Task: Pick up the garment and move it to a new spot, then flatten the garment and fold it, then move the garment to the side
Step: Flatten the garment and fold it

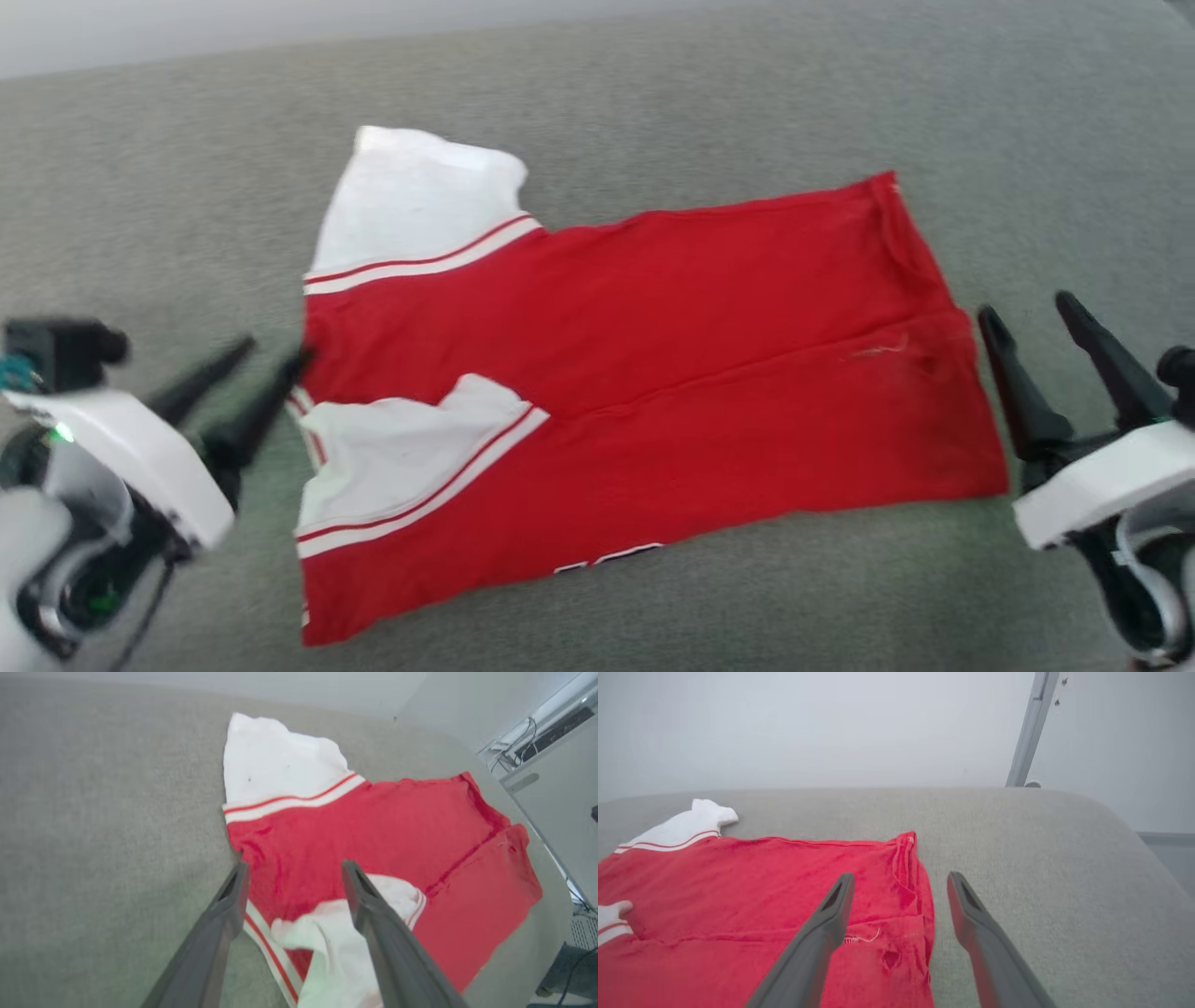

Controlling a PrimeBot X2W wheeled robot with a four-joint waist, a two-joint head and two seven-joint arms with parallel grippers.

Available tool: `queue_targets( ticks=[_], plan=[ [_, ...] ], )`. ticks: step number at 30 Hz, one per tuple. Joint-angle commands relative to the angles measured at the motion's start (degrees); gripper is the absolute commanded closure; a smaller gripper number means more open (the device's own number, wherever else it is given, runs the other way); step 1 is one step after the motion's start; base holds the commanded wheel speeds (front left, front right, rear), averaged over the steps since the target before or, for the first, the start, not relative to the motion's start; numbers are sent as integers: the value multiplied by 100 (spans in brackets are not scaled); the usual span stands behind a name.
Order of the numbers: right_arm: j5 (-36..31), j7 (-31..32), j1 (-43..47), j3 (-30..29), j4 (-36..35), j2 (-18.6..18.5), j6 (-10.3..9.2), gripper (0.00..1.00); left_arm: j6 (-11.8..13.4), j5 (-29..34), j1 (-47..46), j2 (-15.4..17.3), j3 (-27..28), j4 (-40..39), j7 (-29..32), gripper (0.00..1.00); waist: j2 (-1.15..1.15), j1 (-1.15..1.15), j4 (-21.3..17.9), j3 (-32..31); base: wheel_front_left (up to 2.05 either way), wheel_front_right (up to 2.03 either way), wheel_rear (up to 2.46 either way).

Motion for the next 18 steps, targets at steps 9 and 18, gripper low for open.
queue_targets(
  ticks=[9, 18],
  plan=[
    [-261, -1204, -376, 247, 108, 586, -3, 0, -220, 169, -1670, -516, 377, 1738, 323, 0, 0, 0, -1064, 525, 0, 0, 0],
    [-39, -1405, -304, 370, 397, 804, -3, 0, -433, 406, -3176, -764, -186, 3728, 2576, 0, 0, 0, -1682, 846, 0, 0, 0]
  ],
)
